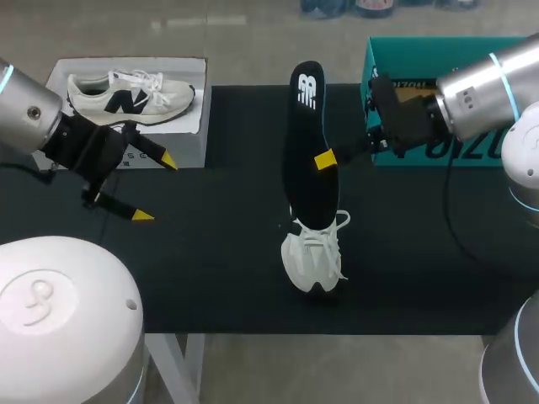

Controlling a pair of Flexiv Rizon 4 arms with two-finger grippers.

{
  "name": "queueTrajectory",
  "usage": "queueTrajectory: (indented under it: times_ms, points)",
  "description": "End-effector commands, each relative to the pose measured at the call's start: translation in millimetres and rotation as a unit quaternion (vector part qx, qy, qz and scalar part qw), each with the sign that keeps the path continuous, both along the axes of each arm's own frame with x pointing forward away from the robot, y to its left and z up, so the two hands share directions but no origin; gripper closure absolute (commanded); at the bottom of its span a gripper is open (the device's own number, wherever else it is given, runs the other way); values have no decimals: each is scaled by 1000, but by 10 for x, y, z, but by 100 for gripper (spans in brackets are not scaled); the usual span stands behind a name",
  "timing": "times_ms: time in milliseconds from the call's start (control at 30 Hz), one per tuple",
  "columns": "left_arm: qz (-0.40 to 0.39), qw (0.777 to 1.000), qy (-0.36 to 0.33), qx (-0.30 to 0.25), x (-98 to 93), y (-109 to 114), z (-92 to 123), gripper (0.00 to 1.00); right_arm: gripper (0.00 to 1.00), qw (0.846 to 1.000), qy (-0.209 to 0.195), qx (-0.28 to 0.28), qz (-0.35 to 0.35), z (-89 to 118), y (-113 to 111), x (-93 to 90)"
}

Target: Take the shoe out of the shoebox, open the shoe tongue, remove and reinsert the insole, then place the shoe into the shoebox

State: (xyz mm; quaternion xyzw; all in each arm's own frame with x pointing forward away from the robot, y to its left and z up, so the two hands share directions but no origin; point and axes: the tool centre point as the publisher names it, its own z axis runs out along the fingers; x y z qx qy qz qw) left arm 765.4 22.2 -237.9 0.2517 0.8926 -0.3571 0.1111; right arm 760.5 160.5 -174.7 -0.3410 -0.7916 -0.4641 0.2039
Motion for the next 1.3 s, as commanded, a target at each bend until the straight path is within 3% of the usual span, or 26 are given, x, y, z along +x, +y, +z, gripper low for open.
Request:
queueTrajectory:
  times_ms: [33,467,967,1133,1300]
  points:
    - [19,1000,4,2,42,4,-57,0,100,1000,0,-1,-1,-4,8,-4]
    - [18,1000,3,1,48,4,-52,0,100,1000,0,-1,-1,-4,8,-4]
    - [18,1000,3,1,48,4,-52,0,100,1000,14,23,3,-228,-78,880]
    - [18,1000,3,1,48,4,-52,0,100,999,13,40,-7,-312,-111,1076]
    - [18,1000,3,1,48,4,-52,0,100,995,1,98,2,-403,-158,1289]
